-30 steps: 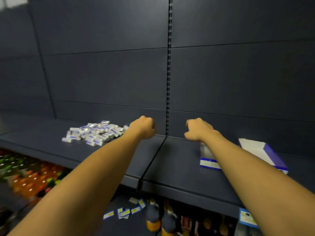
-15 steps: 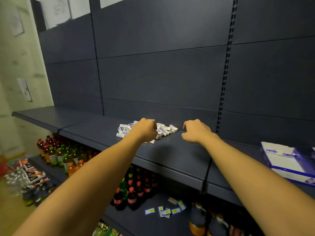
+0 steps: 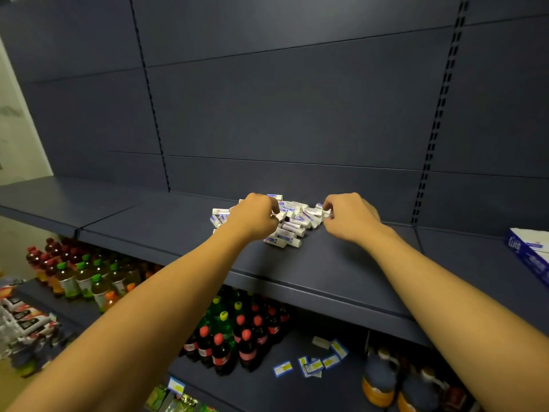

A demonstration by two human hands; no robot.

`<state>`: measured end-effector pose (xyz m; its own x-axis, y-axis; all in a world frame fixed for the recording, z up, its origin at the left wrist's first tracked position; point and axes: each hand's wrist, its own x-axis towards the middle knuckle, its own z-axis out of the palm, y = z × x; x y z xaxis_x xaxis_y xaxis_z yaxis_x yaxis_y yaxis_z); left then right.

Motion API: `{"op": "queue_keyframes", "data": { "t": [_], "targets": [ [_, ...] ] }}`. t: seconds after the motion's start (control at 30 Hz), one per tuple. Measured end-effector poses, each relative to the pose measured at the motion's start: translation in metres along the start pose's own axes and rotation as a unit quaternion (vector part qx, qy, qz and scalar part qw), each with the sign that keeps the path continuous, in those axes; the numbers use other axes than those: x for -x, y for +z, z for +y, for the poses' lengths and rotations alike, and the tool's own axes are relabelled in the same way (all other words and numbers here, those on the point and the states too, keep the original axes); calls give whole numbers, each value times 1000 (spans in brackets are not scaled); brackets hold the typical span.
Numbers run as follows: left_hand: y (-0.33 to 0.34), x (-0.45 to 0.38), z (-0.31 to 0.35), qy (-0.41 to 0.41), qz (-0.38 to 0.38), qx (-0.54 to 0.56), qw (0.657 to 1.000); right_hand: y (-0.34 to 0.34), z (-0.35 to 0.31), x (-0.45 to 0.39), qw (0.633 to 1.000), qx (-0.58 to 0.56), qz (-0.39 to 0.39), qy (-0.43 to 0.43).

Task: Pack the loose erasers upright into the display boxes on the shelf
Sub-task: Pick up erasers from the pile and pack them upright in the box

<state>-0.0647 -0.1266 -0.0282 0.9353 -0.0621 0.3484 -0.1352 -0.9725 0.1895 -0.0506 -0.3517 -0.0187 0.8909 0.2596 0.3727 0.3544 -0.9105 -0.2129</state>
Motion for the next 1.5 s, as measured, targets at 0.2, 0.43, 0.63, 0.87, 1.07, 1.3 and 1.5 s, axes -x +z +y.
{"op": "queue_keyframes", "data": {
  "t": [0.2,0.43,0.63,0.87,1.07,1.3,1.5],
  "targets": [
    [22,-47,-20,43,1,-8,999,33,6,-38,1000,-11,9,12],
    [39,-85,-37,117,8,17,993,60,3,-76,999,-33,14,14],
    [40,-117,-79,164,31,47,985,73,2,-90,998,-39,53,14],
    [57,-142,-95,202,23,54,978,91,10,-89,995,-35,78,43],
    [80,-146,-94,205,-32,59,976,95,17,-91,995,-32,85,47],
    [76,-146,-98,202,-68,86,973,93,18,-92,995,-33,84,40],
    [75,-146,-91,186,-87,75,976,93,19,-92,997,-40,54,38]
  ]
}}
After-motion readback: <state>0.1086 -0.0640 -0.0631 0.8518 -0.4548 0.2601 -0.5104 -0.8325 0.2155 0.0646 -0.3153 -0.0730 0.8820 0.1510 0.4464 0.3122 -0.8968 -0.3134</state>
